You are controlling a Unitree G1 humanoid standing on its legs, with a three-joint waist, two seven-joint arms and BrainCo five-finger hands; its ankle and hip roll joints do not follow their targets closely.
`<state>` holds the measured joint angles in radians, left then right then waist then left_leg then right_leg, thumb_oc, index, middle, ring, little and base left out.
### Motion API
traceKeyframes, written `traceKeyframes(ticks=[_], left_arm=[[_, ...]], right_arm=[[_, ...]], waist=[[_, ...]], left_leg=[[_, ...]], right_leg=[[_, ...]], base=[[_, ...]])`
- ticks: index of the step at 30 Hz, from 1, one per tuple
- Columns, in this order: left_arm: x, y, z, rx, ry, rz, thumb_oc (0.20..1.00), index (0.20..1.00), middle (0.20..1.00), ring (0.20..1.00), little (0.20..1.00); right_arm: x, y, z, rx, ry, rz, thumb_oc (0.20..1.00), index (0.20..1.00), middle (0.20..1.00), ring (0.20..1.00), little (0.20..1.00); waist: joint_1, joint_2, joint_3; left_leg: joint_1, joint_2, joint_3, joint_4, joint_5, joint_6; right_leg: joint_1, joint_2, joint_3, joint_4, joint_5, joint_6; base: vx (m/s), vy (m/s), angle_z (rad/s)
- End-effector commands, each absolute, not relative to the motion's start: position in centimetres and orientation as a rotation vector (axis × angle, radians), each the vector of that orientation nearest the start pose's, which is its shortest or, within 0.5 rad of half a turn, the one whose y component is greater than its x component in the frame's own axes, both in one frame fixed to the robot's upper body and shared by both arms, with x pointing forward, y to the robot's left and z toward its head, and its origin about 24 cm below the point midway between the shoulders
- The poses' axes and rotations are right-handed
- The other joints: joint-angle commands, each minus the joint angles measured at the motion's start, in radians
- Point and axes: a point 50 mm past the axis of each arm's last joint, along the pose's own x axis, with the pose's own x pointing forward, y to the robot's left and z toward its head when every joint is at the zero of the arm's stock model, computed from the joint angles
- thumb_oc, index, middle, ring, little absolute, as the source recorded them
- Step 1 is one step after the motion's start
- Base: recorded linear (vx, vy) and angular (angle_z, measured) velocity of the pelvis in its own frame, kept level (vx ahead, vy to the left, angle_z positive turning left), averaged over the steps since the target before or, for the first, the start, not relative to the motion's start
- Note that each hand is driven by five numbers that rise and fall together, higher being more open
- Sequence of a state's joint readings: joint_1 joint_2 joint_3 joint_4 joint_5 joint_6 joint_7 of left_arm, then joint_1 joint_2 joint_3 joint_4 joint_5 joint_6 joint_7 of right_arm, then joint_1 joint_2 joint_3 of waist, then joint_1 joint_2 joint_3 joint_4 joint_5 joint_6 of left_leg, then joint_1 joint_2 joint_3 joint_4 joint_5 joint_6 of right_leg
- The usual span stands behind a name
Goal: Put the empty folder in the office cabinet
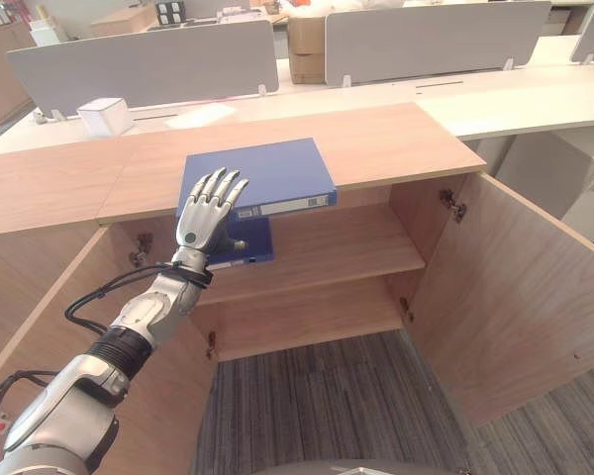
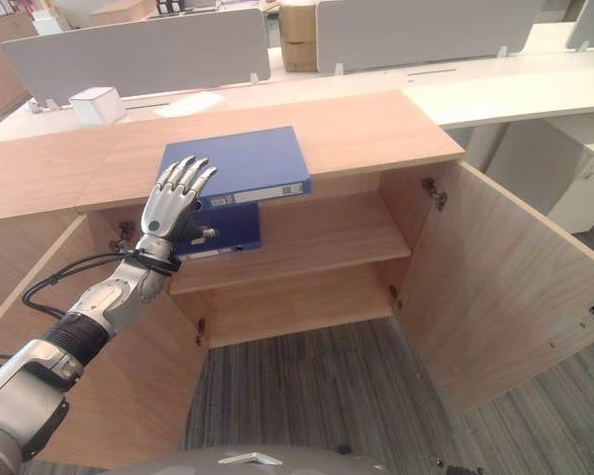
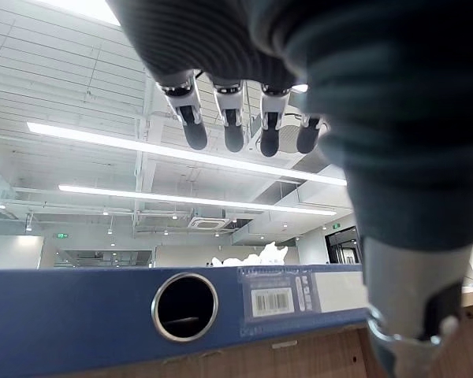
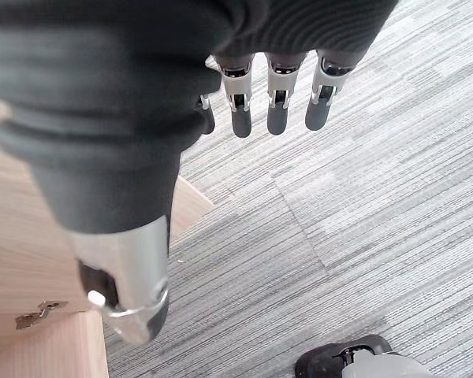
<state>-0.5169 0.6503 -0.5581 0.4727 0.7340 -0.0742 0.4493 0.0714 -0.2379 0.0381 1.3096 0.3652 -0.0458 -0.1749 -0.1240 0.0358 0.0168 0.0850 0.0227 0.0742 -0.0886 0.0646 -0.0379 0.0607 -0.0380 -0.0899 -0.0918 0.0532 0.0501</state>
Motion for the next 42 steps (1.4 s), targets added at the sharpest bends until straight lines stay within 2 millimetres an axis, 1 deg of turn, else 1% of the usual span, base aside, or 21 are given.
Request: traceKeyframes(ticks=[1, 8, 19, 28, 33, 34, 42], left_arm=[[34.6, 21.3, 12.0, 1.582, -0.451, 0.082, 1.0, 1.0, 1.0, 1.0, 1.0], [35.1, 21.3, 12.3, 1.61, -0.45, 0.082, 1.0, 1.0, 1.0, 1.0, 1.0], [35.8, 22.3, 12.4, 1.639, -0.395, 0.098, 1.0, 1.0, 1.0, 1.0, 1.0], [35.9, 23.1, 12.1, 1.64, -0.351, 0.11, 1.0, 1.0, 1.0, 1.0, 1.0], [36.2, 23.6, 12.5, 1.651, -0.337, 0.128, 1.0, 1.0, 1.0, 1.0, 1.0], [36.3, 23.8, 12.9, 1.651, -0.34, 0.145, 1.0, 1.0, 1.0, 1.0, 1.0], [36.5, 23.9, 13.4, 1.648, -0.348, 0.165, 1.0, 1.0, 1.0, 1.0, 1.0]], right_arm=[[5.0, -26.2, -16.2, -0.081, 1.28, -0.546, 1.0, 1.0, 1.0, 1.0, 1.0], [5.3, -26.1, -16.1, -0.072, 1.266, -0.547, 1.0, 1.0, 1.0, 1.0, 1.0], [5.3, -26.4, -16.1, -0.077, 1.26, -0.554, 1.0, 1.0, 1.0, 1.0, 1.0], [4.9, -26.5, -16.1, -0.085, 1.267, -0.556, 1.0, 1.0, 1.0, 1.0, 1.0], [4.8, -26.5, -16.1, -0.087, 1.272, -0.556, 1.0, 1.0, 1.0, 1.0, 1.0], [4.8, -26.6, -16.0, -0.09, 1.267, -0.555, 1.0, 1.0, 1.0, 1.0, 1.0], [4.6, -26.6, -16.1, -0.084, 1.273, -0.56, 1.0, 1.0, 1.0, 1.0, 1.0]], waist=[[0.017, -0.042, 0.008], [0.012, -0.04, 0.013], [0.003, -0.044, 0.011], [-0.001, -0.046, 0.011], [-0.003, -0.046, 0.01], [-0.005, -0.047, 0.011], [-0.008, -0.046, 0.011]], left_leg=[[0.034, 0.053, -0.006, 0.001, -0.136, -0.06], [0.034, 0.052, -0.002, 0.001, -0.138, -0.06], [0.04, 0.058, 0.005, 0.001, -0.138, -0.064], [0.046, 0.061, 0.01, 0.001, -0.14, -0.066], [0.047, 0.061, 0.013, 0.001, -0.139, -0.067], [0.048, 0.062, 0.016, 0.001, -0.139, -0.067], [0.049, 0.063, 0.019, 0.001, -0.138, -0.068]], right_leg=[[0.018, -0.082, -0.024, 0.005, -0.048, 0.109], [0.015, -0.08, -0.019, 0.005, -0.048, 0.111], [0.019, -0.078, -0.016, 0.005, -0.051, 0.112], [0.021, -0.074, -0.012, 0.005, -0.053, 0.112], [0.022, -0.072, -0.011, 0.005, -0.053, 0.111], [0.022, -0.072, -0.009, 0.005, -0.052, 0.111], [0.024, -0.07, -0.009, 0.005, -0.054, 0.111]], base=[[0.0, 0.0, 0.0], [0.0, 0.0, 0.0], [0.0, 0.0, 0.0], [0.0, 0.0, -0.01], [0.0, 0.0, 0.0], [0.0, 0.0, 0.0], [0.0, 0.0, 0.0]])
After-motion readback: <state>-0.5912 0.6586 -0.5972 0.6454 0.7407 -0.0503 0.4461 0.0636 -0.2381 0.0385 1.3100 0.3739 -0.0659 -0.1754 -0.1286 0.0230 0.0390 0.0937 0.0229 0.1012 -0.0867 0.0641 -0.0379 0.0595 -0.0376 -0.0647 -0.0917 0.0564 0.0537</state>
